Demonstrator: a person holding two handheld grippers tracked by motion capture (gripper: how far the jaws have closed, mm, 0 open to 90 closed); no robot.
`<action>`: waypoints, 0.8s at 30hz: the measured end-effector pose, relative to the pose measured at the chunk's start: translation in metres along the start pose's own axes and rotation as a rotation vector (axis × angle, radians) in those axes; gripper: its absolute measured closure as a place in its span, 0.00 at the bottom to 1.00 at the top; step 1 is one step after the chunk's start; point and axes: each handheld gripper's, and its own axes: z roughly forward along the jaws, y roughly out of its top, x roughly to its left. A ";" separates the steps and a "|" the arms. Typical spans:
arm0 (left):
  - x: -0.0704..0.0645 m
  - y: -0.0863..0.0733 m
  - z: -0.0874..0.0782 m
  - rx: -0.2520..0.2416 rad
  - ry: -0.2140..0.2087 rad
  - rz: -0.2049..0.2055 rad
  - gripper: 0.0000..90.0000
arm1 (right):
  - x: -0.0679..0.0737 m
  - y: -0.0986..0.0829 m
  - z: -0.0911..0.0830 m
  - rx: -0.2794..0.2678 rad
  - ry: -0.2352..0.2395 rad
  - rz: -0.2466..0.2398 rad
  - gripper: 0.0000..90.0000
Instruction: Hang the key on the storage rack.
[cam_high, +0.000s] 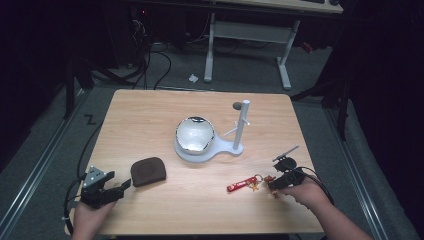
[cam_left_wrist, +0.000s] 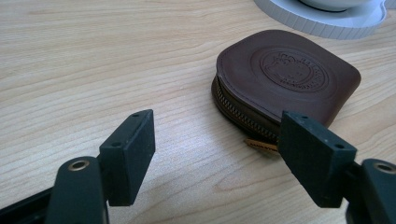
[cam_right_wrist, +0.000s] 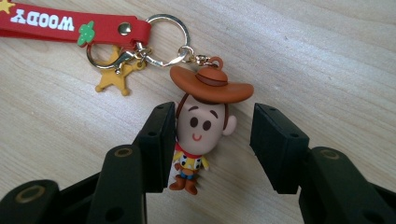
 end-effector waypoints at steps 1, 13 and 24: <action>0.000 0.000 0.000 0.000 0.002 0.001 0.31 | 0.000 0.000 0.001 0.004 0.002 0.006 0.56; 0.003 0.000 -0.001 -0.005 0.005 -0.009 0.31 | 0.005 0.003 0.008 0.012 0.006 -0.017 0.69; 0.005 -0.001 -0.002 -0.010 0.005 -0.025 0.31 | 0.011 0.003 0.004 -0.003 0.009 -0.053 0.74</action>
